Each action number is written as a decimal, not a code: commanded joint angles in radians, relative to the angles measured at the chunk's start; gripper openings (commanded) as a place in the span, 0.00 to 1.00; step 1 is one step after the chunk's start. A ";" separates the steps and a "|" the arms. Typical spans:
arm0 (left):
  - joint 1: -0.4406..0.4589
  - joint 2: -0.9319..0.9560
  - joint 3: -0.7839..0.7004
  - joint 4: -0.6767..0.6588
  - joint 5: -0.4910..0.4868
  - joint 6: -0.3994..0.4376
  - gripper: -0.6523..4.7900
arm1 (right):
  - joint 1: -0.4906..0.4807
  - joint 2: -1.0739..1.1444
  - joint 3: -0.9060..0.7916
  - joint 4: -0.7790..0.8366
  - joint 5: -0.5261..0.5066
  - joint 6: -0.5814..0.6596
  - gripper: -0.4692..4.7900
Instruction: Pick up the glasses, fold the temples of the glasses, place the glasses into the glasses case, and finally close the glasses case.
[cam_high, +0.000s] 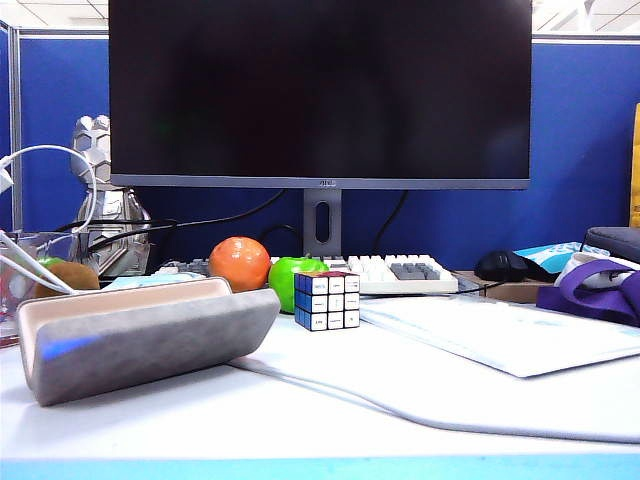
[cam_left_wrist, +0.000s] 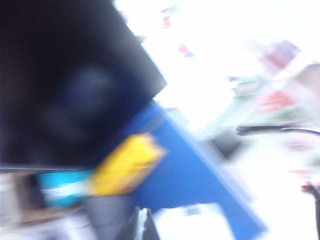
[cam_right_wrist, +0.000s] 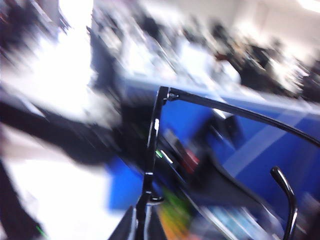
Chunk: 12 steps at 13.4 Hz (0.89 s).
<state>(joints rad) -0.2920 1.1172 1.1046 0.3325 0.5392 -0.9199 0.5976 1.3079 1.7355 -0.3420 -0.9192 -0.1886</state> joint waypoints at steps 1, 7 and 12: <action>0.000 0.025 0.004 0.230 0.113 -0.205 0.11 | 0.002 -0.004 0.003 0.148 -0.099 0.192 0.08; -0.002 0.050 0.004 0.344 0.194 -0.354 0.11 | 0.010 0.011 0.003 0.246 -0.145 0.215 0.08; -0.007 0.061 0.004 0.563 0.263 -0.450 0.11 | 0.103 0.105 0.003 0.294 -0.142 0.216 0.08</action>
<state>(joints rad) -0.2974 1.1809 1.1049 0.8791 0.7799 -1.3659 0.6975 1.4155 1.7351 -0.0650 -1.0595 0.0231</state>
